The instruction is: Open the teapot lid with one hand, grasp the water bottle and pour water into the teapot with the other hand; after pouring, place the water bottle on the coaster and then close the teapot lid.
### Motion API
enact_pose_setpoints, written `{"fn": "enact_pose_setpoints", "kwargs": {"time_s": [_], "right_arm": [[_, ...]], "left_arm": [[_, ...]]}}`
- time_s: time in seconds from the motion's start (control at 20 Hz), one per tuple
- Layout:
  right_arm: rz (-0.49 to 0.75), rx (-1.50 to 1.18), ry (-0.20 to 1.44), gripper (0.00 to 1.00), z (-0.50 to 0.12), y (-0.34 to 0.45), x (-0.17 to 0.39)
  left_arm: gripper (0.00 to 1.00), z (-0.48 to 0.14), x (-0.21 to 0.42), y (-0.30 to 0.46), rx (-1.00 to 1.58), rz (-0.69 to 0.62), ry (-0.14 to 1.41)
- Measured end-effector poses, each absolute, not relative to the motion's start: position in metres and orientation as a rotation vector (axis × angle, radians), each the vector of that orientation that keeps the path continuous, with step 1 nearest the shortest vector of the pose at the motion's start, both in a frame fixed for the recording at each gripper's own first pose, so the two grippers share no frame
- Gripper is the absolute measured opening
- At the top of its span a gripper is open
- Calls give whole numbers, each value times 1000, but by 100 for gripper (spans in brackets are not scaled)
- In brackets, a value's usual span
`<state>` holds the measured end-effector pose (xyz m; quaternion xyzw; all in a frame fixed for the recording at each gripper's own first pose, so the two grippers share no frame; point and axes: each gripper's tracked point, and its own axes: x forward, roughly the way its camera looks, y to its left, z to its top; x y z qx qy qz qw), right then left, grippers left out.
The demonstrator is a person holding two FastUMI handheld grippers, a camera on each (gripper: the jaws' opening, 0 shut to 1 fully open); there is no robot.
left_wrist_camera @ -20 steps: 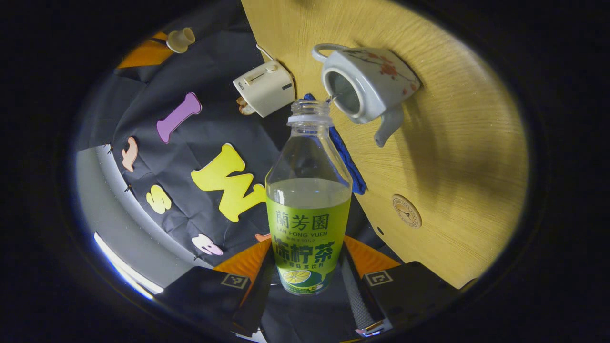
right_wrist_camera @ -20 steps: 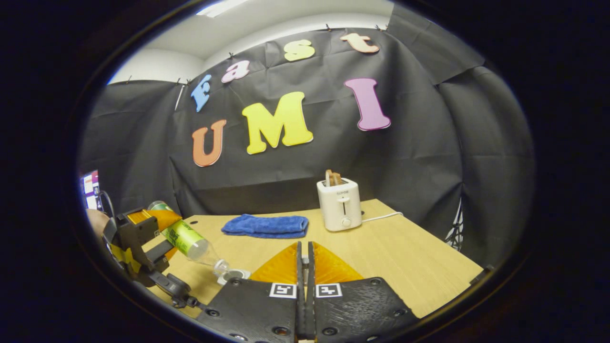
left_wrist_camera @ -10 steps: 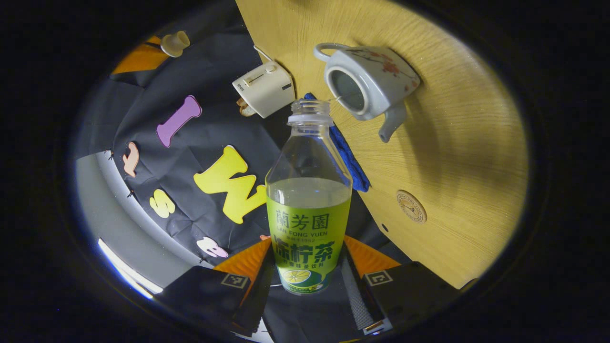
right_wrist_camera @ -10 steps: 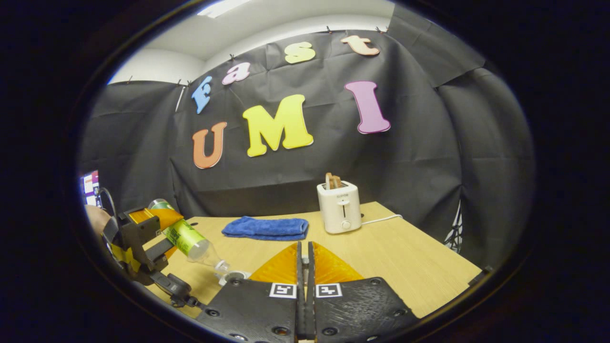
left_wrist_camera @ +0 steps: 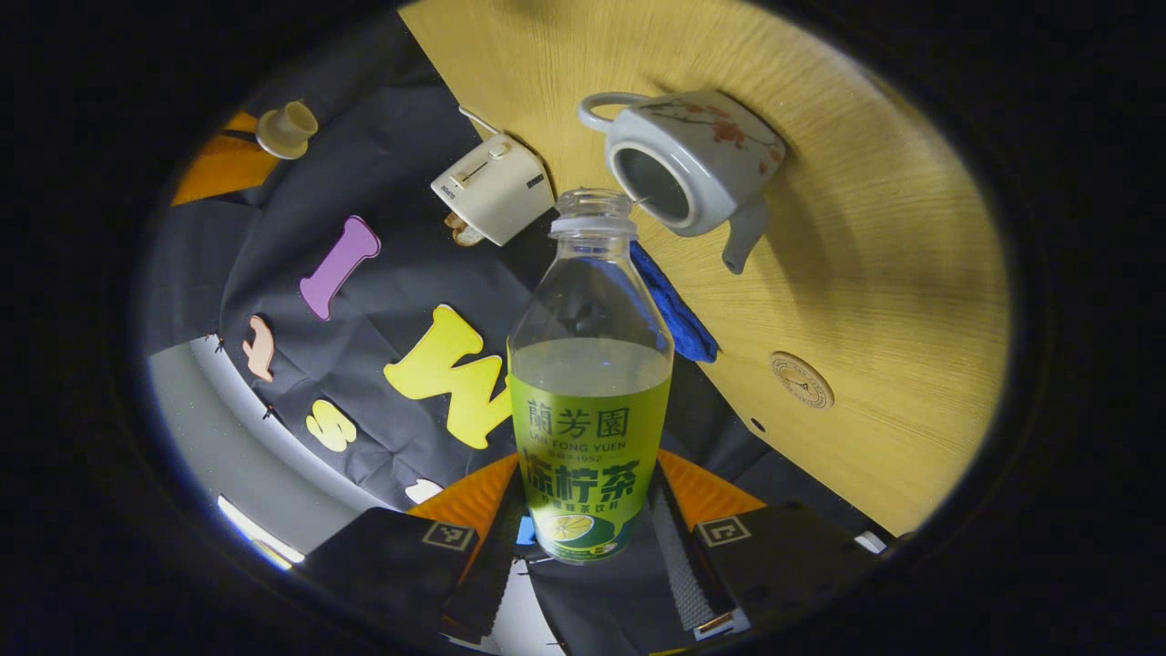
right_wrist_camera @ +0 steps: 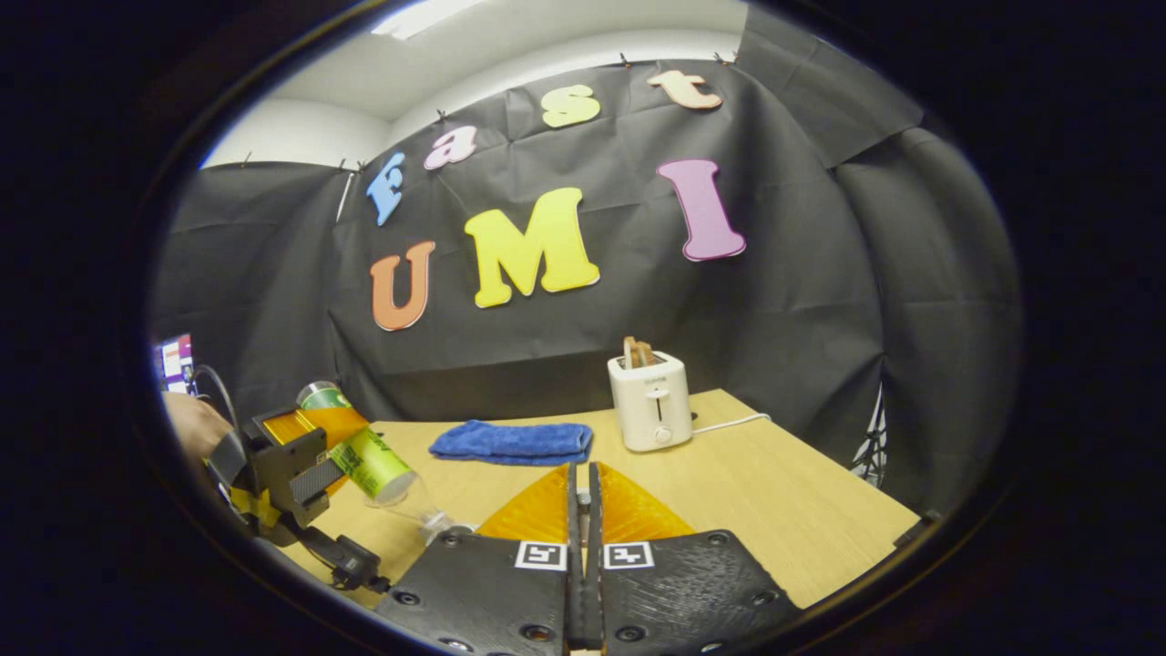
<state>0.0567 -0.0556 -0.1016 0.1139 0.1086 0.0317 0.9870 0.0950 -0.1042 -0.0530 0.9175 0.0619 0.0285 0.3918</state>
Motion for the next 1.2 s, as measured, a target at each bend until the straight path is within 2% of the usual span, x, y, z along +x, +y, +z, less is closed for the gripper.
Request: {"fn": "enact_pose_setpoints", "kwargs": {"time_s": [0.4,0.45,0.8,0.85,0.9,0.95,1.2], "right_arm": [[70,231,211,0,-97,-55,54],[72,230,213,0,-98,-54,55],[74,212,225,0,-104,-47,56],[74,207,223,0,-104,-46,56],[74,199,224,0,-105,-45,55],[75,194,224,0,-105,-44,55],[65,171,215,0,-103,-44,54]], "left_arm": [[73,-57,97,-101,2297,62,173],[75,-59,98,-98,2276,61,178],[73,-81,92,-78,2055,60,195],[70,-83,92,-79,2017,64,175],[73,-83,91,-79,1976,71,153],[70,-83,89,-76,1929,83,153],[73,-67,78,-79,1727,143,27]]}}
